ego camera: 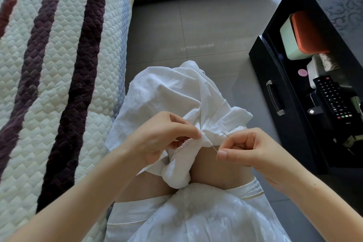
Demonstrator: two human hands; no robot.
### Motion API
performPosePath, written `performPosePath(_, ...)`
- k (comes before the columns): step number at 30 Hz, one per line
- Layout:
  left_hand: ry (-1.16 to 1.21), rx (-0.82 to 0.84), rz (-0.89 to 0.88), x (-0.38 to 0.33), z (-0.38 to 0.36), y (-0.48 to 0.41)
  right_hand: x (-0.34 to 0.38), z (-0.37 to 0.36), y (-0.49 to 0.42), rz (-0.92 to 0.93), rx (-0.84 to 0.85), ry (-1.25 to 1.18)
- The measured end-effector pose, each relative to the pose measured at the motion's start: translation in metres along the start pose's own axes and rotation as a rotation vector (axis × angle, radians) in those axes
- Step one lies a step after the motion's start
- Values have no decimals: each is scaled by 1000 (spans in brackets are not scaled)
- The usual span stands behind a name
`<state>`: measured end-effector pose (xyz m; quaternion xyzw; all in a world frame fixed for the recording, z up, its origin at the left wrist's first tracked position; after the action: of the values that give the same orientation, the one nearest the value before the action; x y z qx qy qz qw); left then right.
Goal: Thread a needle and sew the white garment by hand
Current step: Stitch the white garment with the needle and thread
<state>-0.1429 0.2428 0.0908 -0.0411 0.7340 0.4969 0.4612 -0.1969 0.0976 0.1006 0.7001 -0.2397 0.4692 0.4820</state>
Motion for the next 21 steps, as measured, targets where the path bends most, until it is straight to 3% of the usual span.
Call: performPosePath(21,153,50,-16,1,1,3,-11,49,3,-42,-125,137)
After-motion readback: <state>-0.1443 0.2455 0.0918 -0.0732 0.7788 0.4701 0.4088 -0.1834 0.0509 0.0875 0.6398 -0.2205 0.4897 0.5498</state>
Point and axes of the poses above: each hand's wrist, its own y-axis away from the middle knuckle, its own z-axis out of the back of the hand, x = y × z, the point moved 7 cm from there along -y, towards the middle knuckle, and after that the axes turned 10 degrees about x, right-handed, at the moved point
